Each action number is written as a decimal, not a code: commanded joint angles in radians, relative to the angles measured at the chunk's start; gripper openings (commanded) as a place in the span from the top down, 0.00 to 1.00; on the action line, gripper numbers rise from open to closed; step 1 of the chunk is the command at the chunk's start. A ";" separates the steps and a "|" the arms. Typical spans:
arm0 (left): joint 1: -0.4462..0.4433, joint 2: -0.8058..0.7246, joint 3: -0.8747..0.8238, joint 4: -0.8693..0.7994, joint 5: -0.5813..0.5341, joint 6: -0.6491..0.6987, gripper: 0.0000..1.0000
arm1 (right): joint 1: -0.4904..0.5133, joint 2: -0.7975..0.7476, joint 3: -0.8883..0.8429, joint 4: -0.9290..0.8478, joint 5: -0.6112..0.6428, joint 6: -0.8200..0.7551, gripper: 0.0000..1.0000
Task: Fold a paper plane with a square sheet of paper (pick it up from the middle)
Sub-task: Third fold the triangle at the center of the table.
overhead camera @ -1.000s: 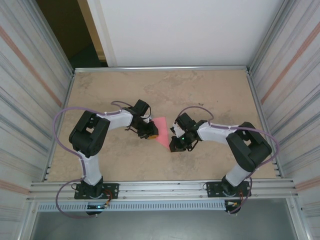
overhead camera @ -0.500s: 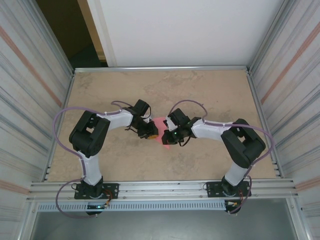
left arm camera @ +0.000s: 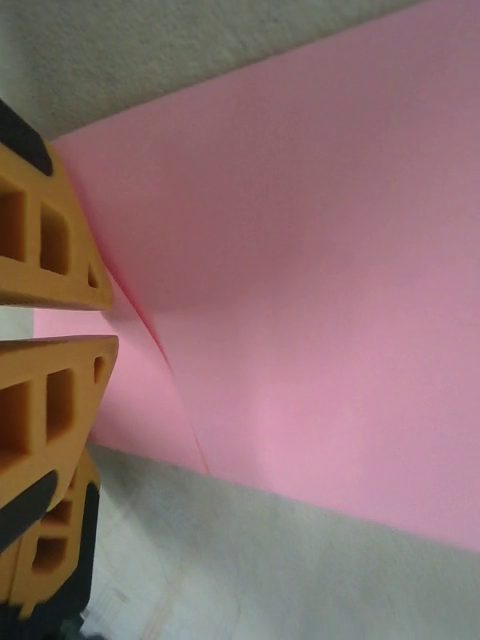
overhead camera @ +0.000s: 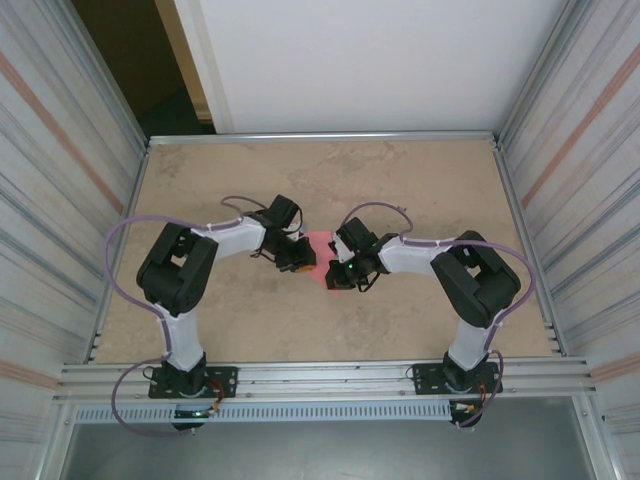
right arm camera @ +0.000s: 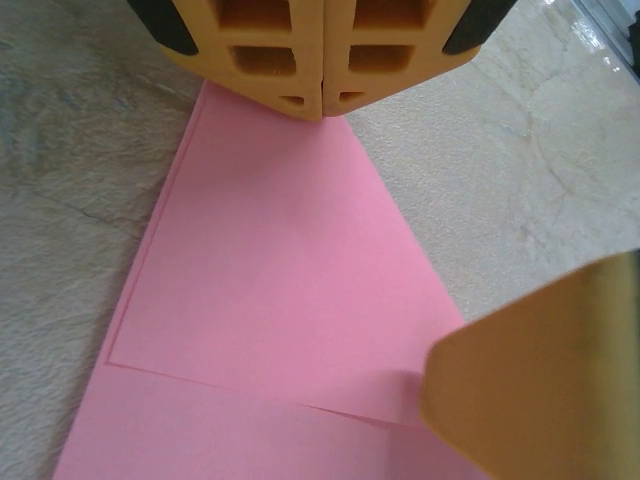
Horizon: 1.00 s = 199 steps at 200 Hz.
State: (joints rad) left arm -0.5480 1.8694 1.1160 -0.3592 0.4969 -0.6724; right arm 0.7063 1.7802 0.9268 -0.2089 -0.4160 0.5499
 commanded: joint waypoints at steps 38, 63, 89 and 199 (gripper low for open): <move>-0.052 -0.116 -0.108 0.126 0.009 -0.007 0.88 | -0.016 0.036 -0.025 -0.031 0.002 0.036 0.98; -0.060 -0.094 -0.134 0.174 0.044 -0.025 0.89 | -0.019 0.045 -0.026 -0.026 -0.016 0.046 0.98; -0.066 -0.042 -0.123 0.224 0.114 -0.012 0.90 | -0.022 0.056 -0.031 -0.018 -0.027 0.054 0.97; -0.037 0.008 -0.167 0.186 0.014 0.055 0.90 | -0.023 0.070 -0.070 -0.059 -0.006 0.070 0.98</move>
State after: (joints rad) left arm -0.6071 1.8545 0.9730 -0.1513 0.5564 -0.6678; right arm 0.6819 1.7969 0.9108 -0.1707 -0.4805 0.5999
